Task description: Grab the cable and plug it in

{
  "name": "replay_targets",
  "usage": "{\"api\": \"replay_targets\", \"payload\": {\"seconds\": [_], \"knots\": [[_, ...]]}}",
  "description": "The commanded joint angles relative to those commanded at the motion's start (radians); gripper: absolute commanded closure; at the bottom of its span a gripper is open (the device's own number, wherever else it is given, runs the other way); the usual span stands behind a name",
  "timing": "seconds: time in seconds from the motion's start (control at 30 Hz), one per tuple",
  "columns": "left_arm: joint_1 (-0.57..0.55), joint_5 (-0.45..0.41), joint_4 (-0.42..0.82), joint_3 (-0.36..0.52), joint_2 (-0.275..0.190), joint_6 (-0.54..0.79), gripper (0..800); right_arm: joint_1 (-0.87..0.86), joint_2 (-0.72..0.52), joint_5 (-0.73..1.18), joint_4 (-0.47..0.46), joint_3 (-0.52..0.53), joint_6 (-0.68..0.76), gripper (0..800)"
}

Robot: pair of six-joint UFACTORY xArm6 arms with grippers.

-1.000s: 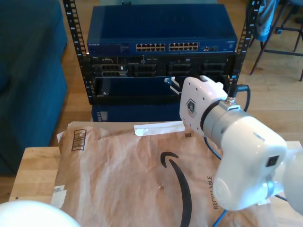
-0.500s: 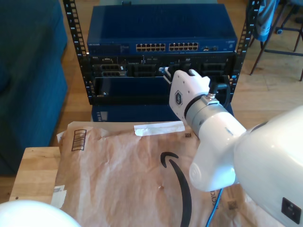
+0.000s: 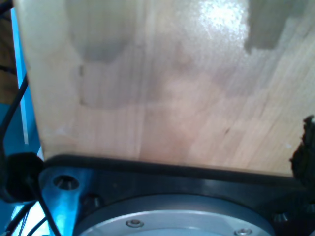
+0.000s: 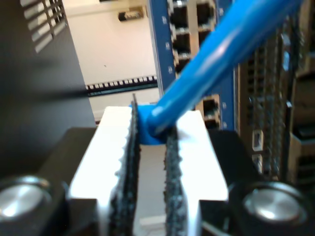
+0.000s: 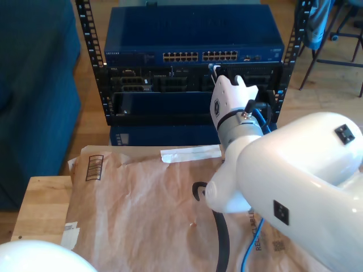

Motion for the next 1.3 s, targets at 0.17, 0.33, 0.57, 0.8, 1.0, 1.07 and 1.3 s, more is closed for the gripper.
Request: {"api": "replay_targets", "payload": {"seconds": [0.17,0.33,0.57,0.8,1.0,1.07,1.3], "knots": [[0.000,0.000,0.000,0.000,0.000,0.000,0,0.002,0.051,-0.054,0.075,-0.020,-0.063,800],[0.000,0.000,0.000,0.000,0.000,0.000,0,0.009,0.095,-0.100,0.140,-0.051,-0.098,800],[0.000,0.000,0.000,0.000,0.000,0.000,0,0.028,0.149,-0.110,0.193,-0.130,-0.126,800],[0.000,0.000,0.000,0.000,0.000,0.000,0,0.028,0.199,-0.121,0.203,-0.199,-0.127,800],[0.000,0.000,0.000,0.000,0.000,0.000,0,0.020,0.250,-0.133,0.201,-0.253,-0.126,800],[0.000,0.000,0.000,0.000,0.000,0.000,0,0.014,0.258,-0.141,0.201,-0.258,-0.126,800],[0.000,0.000,0.000,0.000,0.000,0.000,0,0.005,0.262,-0.158,0.203,-0.259,-0.126,800]]}}
